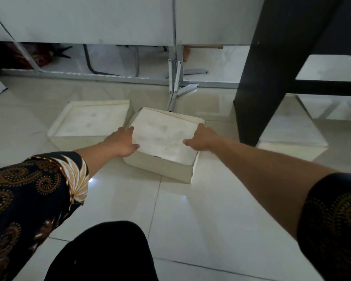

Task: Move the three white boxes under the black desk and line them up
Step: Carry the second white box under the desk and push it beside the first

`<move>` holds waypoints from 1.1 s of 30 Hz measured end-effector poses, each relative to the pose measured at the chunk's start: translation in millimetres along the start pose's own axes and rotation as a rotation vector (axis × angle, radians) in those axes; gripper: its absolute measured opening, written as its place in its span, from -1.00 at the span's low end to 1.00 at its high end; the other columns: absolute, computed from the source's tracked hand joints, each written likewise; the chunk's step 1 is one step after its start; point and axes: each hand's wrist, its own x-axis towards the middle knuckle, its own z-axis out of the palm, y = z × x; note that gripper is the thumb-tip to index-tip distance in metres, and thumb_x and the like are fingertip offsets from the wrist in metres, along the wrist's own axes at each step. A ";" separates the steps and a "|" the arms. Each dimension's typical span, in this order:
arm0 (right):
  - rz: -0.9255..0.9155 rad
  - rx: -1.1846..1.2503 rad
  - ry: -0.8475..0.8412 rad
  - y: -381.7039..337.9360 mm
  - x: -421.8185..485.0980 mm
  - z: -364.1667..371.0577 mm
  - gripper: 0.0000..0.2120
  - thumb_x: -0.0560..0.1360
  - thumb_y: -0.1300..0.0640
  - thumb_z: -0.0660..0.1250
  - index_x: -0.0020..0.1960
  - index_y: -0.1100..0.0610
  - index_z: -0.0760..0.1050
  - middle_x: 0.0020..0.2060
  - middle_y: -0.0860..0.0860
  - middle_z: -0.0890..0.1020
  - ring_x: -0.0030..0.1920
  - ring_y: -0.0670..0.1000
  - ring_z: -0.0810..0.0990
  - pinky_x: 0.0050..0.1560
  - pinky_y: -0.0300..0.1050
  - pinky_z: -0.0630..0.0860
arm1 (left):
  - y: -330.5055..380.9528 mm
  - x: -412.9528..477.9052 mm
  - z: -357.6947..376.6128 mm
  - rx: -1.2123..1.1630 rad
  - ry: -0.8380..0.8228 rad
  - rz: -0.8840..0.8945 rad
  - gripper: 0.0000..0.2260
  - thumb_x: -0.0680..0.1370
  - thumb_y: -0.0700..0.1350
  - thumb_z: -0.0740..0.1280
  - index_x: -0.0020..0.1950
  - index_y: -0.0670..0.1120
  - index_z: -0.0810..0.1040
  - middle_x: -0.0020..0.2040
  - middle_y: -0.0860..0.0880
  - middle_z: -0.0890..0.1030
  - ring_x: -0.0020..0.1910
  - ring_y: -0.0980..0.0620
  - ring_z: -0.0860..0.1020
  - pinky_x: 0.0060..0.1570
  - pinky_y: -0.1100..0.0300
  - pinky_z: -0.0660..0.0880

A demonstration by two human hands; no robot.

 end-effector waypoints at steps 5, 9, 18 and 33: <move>0.262 0.317 0.104 -3.8 31.3 41.2 -0.18 0.60 -0.14 0.24 0.58 0.28 -0.09 0.51 0.26 0.16 0.45 0.26 0.30 0.40 0.06 0.33 | -19.1 26.8 2.6 -0.120 0.025 -0.099 -0.30 0.56 0.18 0.23 0.56 -0.13 0.08 0.45 -0.23 0.28 0.38 -0.25 0.36 0.30 -0.07 0.38; 0.317 0.435 0.103 3.4 51.8 49.1 -0.20 0.60 -0.09 0.24 0.57 0.28 -0.11 0.47 0.27 0.24 0.41 0.24 0.36 0.35 0.06 0.41 | -23.6 42.3 12.5 -0.085 0.063 -0.177 -0.38 0.58 0.16 0.21 0.47 -0.22 0.22 0.41 -0.25 0.35 0.38 -0.28 0.32 0.29 -0.05 0.35; 0.345 0.474 0.097 13.4 60.0 50.1 -0.27 0.50 0.24 0.25 0.55 0.26 -0.06 0.27 0.26 0.49 0.19 0.26 0.58 0.15 0.08 0.58 | -10.5 47.3 35.9 0.020 0.193 -0.261 -0.54 0.58 0.13 0.17 0.34 -0.16 0.39 0.32 -0.18 0.46 0.32 -0.25 0.35 0.26 -0.06 0.28; 0.402 0.606 0.185 59.5 43.8 60.5 -0.47 0.54 0.33 0.28 0.41 0.02 0.21 0.10 0.17 0.49 -0.04 0.27 0.58 -0.26 0.17 0.68 | -8.9 34.7 56.2 0.023 0.257 -0.172 -0.46 0.60 0.22 0.04 0.43 -0.10 0.35 0.53 -0.25 0.17 0.52 -0.24 0.10 0.45 -0.10 0.08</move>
